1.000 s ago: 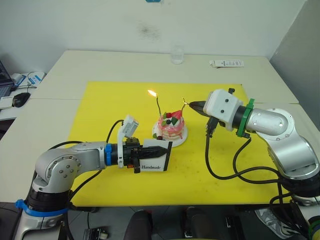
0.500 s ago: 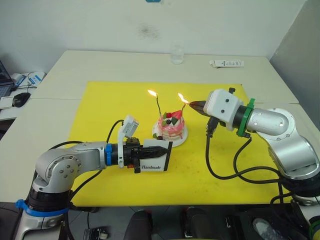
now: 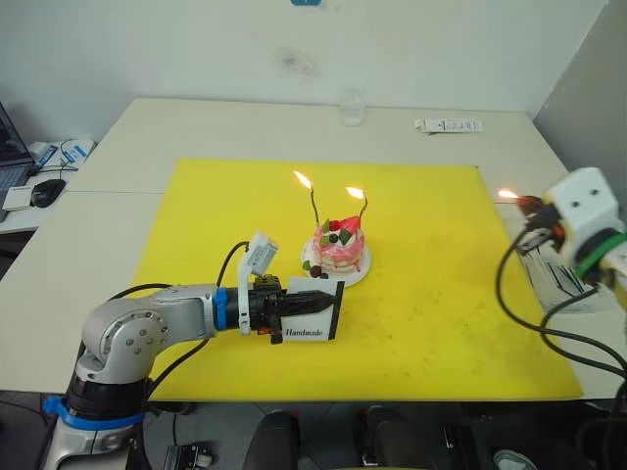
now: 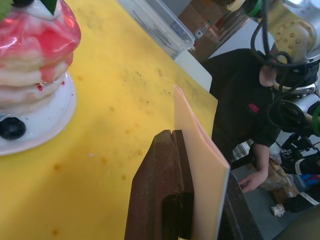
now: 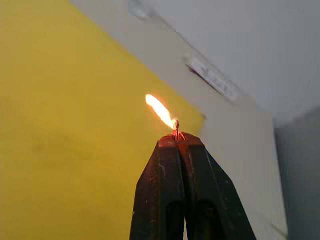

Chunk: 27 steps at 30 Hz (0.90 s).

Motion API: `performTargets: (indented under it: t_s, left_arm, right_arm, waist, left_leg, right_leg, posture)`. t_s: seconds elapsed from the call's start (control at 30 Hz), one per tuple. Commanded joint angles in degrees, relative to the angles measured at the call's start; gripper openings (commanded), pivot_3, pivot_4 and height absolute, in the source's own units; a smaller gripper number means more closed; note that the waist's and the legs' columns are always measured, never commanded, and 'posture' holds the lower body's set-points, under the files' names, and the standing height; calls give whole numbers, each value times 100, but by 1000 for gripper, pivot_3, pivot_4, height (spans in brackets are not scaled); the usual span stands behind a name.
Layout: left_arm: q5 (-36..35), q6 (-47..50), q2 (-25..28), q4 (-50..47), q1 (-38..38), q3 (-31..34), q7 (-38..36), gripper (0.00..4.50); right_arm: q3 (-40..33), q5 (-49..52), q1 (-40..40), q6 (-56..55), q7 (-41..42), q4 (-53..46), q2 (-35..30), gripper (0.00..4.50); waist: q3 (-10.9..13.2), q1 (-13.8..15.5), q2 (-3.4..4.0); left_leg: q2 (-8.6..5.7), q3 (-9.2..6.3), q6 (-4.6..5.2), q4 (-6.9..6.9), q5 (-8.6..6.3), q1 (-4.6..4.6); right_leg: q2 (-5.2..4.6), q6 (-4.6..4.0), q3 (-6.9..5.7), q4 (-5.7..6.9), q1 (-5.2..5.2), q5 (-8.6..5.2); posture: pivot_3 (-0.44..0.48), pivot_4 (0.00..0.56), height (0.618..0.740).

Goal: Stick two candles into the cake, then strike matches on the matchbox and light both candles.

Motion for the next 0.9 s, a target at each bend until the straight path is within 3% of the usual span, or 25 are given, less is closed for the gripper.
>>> performTargets:
  t_s: [0.03,0.3,0.4,0.73,0.9]
  left_arm:
    - [-57,-87,-104,-139,-5,-79,-10,0]
    - [-27,-111,-207,-161,28,-101,49,0]
    - [-40,-109,-194,-183,58,-63,83,0]
    - [29,-151,-222,-167,97,-52,295,0]
    - [-30,-10,-198,-133,-6,3,623,0]
  right_arm:
    - [-543,-37,116,-122,-229,730,-110,46]
    - [-615,154,-15,-221,-489,2095,-3,46]
    - [-660,258,-118,-199,-558,2231,-14,919]
    - [-859,568,-62,-289,-555,1748,-212,4492]
    - [-795,655,514,-1009,468,877,-907,4492]
  waist:
    - [0,-9,0]
    - [-11,-71,21]
    - [-16,-74,31]
    - [-17,-70,34]
    - [-13,-62,48]
  left_leg:
    - [-1,2,0,0,0,1]
    - [-1,5,0,-2,0,4]
    - [-2,5,0,-2,0,4]
    - [-2,5,0,-1,0,4]
    - [-4,4,0,-2,0,3]
  right_leg:
    - [0,0,2,0,0,0]
    - [13,1,7,0,1,0]
    - [17,1,8,1,1,0]
    - [18,2,8,0,3,0]
    - [18,2,7,-1,3,-1]
  posture:
    - [0,150,740]
    - [0,150,740]
    - [0,150,740]
    - [0,150,740]
    - [0,150,740]
